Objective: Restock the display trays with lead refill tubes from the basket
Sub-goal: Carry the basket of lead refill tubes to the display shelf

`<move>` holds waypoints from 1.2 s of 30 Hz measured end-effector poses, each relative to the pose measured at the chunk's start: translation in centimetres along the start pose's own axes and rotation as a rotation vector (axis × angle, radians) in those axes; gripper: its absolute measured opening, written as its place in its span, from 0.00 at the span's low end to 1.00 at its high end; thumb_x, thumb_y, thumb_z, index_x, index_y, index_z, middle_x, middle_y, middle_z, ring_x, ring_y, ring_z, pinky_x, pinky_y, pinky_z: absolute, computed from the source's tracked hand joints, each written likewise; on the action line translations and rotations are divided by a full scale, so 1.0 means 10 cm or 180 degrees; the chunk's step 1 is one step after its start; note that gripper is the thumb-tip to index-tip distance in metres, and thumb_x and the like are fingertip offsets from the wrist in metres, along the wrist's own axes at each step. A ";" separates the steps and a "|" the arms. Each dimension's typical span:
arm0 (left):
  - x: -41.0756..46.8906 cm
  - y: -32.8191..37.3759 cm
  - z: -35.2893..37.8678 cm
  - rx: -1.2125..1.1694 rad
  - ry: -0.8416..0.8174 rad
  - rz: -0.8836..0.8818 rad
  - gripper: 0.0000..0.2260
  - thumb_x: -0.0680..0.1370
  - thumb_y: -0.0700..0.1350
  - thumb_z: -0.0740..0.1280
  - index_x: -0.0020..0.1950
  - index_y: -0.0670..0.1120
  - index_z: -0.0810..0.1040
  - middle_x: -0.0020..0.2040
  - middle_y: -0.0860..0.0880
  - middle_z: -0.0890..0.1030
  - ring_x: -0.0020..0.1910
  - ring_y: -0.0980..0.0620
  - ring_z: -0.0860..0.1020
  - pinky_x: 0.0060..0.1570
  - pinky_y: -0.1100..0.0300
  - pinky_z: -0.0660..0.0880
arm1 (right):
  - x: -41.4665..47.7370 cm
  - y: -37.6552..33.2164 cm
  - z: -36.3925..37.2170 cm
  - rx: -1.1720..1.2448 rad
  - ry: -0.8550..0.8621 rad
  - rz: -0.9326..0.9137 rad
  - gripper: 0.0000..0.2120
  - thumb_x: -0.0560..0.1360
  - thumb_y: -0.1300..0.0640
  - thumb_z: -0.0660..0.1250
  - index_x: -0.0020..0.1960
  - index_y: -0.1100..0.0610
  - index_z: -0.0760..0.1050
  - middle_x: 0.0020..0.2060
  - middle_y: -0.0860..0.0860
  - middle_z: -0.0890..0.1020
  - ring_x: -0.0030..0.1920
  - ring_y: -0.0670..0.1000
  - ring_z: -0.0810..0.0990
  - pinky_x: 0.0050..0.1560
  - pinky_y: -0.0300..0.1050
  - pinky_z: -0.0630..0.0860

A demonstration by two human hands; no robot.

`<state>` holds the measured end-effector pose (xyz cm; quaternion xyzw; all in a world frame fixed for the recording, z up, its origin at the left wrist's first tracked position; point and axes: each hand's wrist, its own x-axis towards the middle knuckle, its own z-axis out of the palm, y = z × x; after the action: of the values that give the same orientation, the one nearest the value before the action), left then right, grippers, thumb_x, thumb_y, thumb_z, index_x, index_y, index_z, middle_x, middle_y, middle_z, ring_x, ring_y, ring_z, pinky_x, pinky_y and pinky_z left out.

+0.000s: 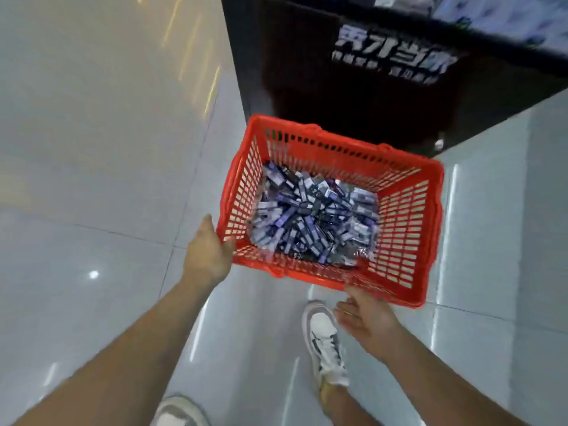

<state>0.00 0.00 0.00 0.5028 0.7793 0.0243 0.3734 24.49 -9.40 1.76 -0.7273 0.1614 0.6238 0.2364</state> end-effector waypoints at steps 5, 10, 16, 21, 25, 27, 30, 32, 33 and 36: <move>0.45 -0.16 0.31 0.0441 0.0112 -0.0337 0.16 0.79 0.49 0.62 0.63 0.43 0.69 0.58 0.38 0.78 0.56 0.35 0.76 0.51 0.48 0.71 | 0.54 0.25 0.43 0.1131 -0.0160 0.0138 0.14 0.78 0.53 0.68 0.61 0.57 0.75 0.64 0.59 0.77 0.62 0.59 0.78 0.64 0.54 0.74; 0.56 -0.34 0.32 0.0864 0.0029 -0.0145 0.12 0.79 0.48 0.61 0.57 0.42 0.71 0.54 0.40 0.80 0.50 0.37 0.78 0.49 0.48 0.75 | 0.71 0.10 0.70 0.2080 0.0256 0.0050 0.19 0.75 0.72 0.63 0.65 0.62 0.71 0.47 0.58 0.81 0.49 0.57 0.82 0.47 0.49 0.81; -0.14 -0.60 -0.06 0.0205 -0.0818 -0.1032 0.18 0.75 0.50 0.67 0.60 0.43 0.71 0.57 0.42 0.80 0.52 0.41 0.79 0.53 0.49 0.77 | 0.18 0.19 0.52 0.1299 0.0330 0.0127 0.12 0.73 0.74 0.65 0.52 0.61 0.74 0.43 0.57 0.83 0.41 0.56 0.83 0.40 0.48 0.82; -1.12 -0.85 -1.13 -0.0414 -0.0653 -0.1817 0.33 0.73 0.48 0.72 0.73 0.43 0.61 0.65 0.40 0.75 0.59 0.41 0.76 0.58 0.46 0.75 | -0.69 0.38 0.50 0.0356 0.0391 -0.0030 0.12 0.71 0.75 0.65 0.51 0.63 0.74 0.42 0.57 0.81 0.41 0.56 0.80 0.49 0.51 0.78; -1.71 -0.72 -2.23 -0.0023 0.0518 -0.1142 0.35 0.71 0.41 0.74 0.74 0.42 0.62 0.69 0.39 0.70 0.67 0.40 0.69 0.66 0.46 0.66 | -1.49 0.25 0.67 -0.0596 0.0144 -0.0299 0.12 0.68 0.76 0.65 0.49 0.65 0.76 0.37 0.58 0.79 0.36 0.57 0.78 0.40 0.49 0.75; -1.87 -0.65 -2.74 0.0137 0.0557 -0.0774 0.35 0.70 0.41 0.74 0.73 0.41 0.63 0.68 0.39 0.70 0.67 0.39 0.68 0.67 0.47 0.64 | -1.90 0.19 0.90 -0.1023 0.0052 -0.0488 0.12 0.65 0.76 0.66 0.48 0.69 0.77 0.34 0.59 0.78 0.35 0.58 0.77 0.39 0.51 0.74; -1.85 -0.70 -3.45 0.0343 0.0434 -0.0640 0.40 0.68 0.46 0.76 0.75 0.41 0.59 0.70 0.40 0.68 0.68 0.40 0.67 0.67 0.49 0.63 | -2.57 0.10 1.43 -0.1438 -0.0129 -0.0810 0.10 0.64 0.77 0.65 0.43 0.67 0.77 0.33 0.61 0.79 0.33 0.59 0.78 0.38 0.54 0.77; -1.75 -0.86 -3.99 0.0118 0.0411 -0.0982 0.44 0.68 0.52 0.76 0.76 0.43 0.56 0.71 0.41 0.68 0.68 0.40 0.68 0.66 0.49 0.66 | -3.00 0.03 1.88 -0.1648 -0.0305 -0.1031 0.11 0.64 0.78 0.65 0.41 0.66 0.77 0.32 0.62 0.79 0.31 0.59 0.78 0.34 0.51 0.78; -1.69 -1.01 -4.25 -0.0082 0.0351 -0.1192 0.45 0.68 0.53 0.76 0.76 0.45 0.55 0.71 0.41 0.70 0.67 0.40 0.70 0.64 0.49 0.67 | -3.21 0.00 2.10 -0.1741 -0.0395 -0.1146 0.11 0.64 0.78 0.64 0.40 0.66 0.77 0.31 0.61 0.79 0.28 0.57 0.78 0.29 0.47 0.77; -1.58 -1.36 -5.06 -0.0933 0.0121 -0.1459 0.39 0.64 0.55 0.78 0.71 0.47 0.67 0.61 0.44 0.79 0.57 0.44 0.79 0.60 0.52 0.73 | -3.87 -0.15 2.80 -0.1939 -0.0593 -0.1415 0.10 0.62 0.76 0.65 0.37 0.64 0.76 0.25 0.56 0.79 0.21 0.52 0.76 0.21 0.38 0.72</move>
<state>-37.66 -2.29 39.63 0.2534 0.8677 0.0611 0.4233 -4.60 4.79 36.90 -0.7217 -0.2149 0.6401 0.1526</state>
